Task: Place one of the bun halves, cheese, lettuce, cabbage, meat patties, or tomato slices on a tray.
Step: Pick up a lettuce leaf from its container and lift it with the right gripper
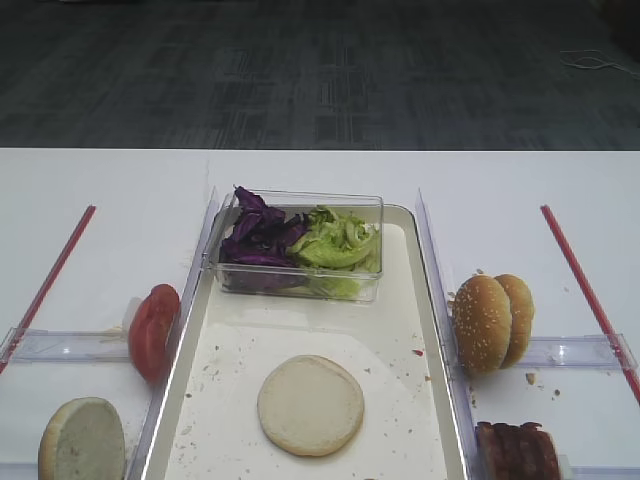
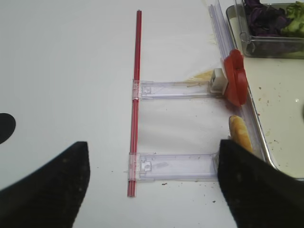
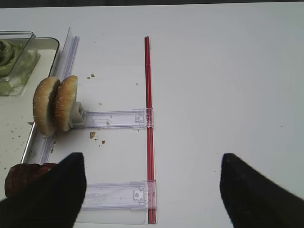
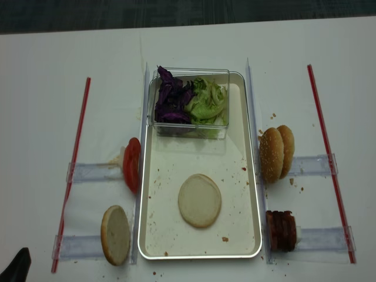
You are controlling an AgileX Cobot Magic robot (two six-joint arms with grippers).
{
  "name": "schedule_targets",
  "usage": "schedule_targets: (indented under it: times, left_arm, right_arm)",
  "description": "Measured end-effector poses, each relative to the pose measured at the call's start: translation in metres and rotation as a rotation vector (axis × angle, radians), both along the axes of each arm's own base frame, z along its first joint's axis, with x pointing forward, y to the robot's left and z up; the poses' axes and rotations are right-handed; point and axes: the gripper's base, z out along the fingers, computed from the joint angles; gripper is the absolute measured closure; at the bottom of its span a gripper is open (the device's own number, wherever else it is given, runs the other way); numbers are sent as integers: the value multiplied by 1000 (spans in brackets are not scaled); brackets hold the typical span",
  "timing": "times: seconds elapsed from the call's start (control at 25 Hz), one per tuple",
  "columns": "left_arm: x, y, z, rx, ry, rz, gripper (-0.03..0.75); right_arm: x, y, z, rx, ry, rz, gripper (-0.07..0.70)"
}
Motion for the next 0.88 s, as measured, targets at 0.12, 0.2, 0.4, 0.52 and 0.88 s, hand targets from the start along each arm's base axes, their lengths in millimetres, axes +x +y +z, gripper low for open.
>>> schedule_targets:
  times: [0.12,0.2,0.4,0.52,0.88]
  left_arm:
    - [0,0,0,0,0,0,169]
    - [0,0,0,0,0,0,168]
    - [0,0,0,0,0,0,169]
    - [0,0,0,0,0,0,169]
    - [0,0,0,0,0,0,169]
  right_arm:
    - [0,0,0,0,0,0,24]
    - [0,0,0,0,0,0,24]
    - [0,0,0,0,0,0,52]
    - [0,0,0,0,0,0,62]
    - [23,0,-1,-7,161,8,62]
